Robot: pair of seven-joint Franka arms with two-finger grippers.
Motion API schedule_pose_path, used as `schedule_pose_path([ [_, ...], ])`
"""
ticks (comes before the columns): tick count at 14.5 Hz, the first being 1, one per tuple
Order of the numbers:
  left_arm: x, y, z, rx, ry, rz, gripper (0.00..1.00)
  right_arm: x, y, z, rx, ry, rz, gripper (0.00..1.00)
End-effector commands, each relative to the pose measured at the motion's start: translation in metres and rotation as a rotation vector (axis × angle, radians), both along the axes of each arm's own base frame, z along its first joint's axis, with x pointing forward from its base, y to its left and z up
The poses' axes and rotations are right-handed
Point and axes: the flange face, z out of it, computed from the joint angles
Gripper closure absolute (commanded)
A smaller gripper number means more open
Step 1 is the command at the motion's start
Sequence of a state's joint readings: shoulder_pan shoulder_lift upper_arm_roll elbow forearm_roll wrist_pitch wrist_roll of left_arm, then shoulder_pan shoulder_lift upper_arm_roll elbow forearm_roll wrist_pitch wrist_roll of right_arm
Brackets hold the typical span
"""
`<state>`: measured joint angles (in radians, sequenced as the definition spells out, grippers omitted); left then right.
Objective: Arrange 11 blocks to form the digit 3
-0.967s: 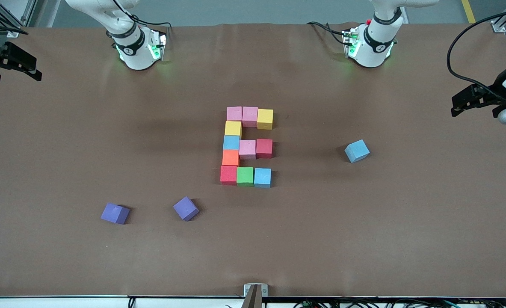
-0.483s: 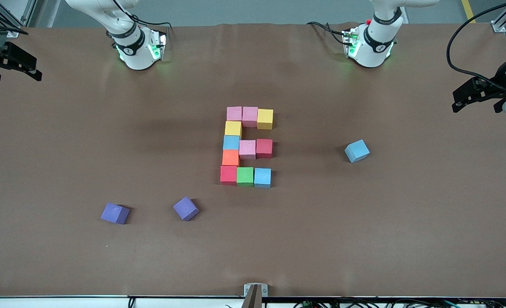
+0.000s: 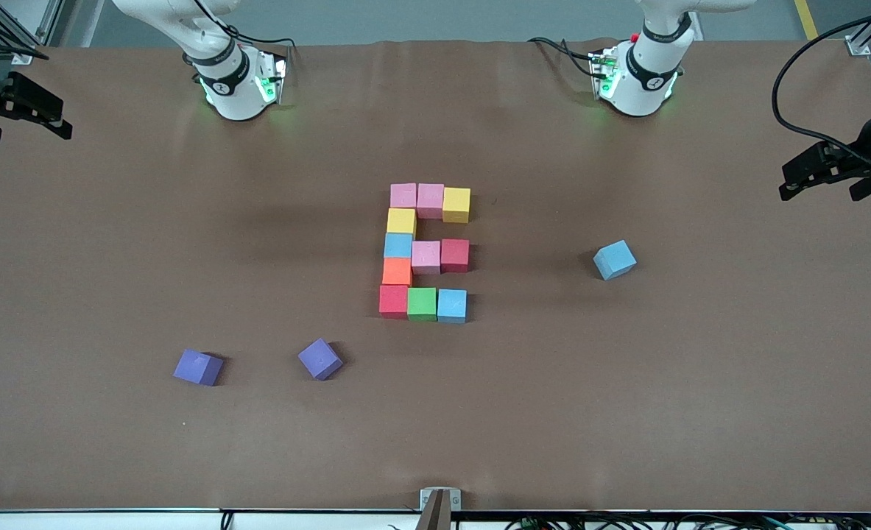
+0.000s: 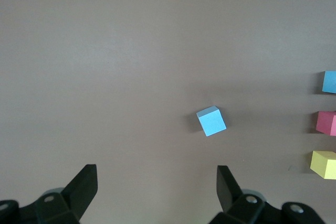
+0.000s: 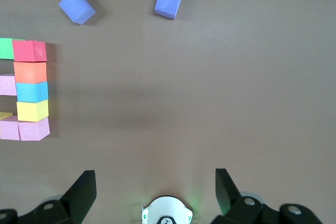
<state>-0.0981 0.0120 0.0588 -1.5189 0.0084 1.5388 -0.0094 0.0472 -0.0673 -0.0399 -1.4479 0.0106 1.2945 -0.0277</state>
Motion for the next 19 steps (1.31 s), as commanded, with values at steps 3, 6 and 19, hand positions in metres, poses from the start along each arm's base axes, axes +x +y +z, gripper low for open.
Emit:
schedule_pose_path([
  [3,0.0014,0.0012,0.006,-0.006,0.005,0.022,0.0,-0.0089,0.0005,0.0027,-0.01,-0.006,0.01,0.0],
  [6,0.0034,0.002,0.0026,-0.004,0.011,0.022,0.0,-0.0089,0.0007,0.0027,-0.009,-0.006,0.011,0.0],
  [19,0.0043,0.0059,0.0042,0.001,0.005,-0.028,0.0,-0.0084,0.0011,0.0019,-0.006,-0.005,0.01,0.0],
])
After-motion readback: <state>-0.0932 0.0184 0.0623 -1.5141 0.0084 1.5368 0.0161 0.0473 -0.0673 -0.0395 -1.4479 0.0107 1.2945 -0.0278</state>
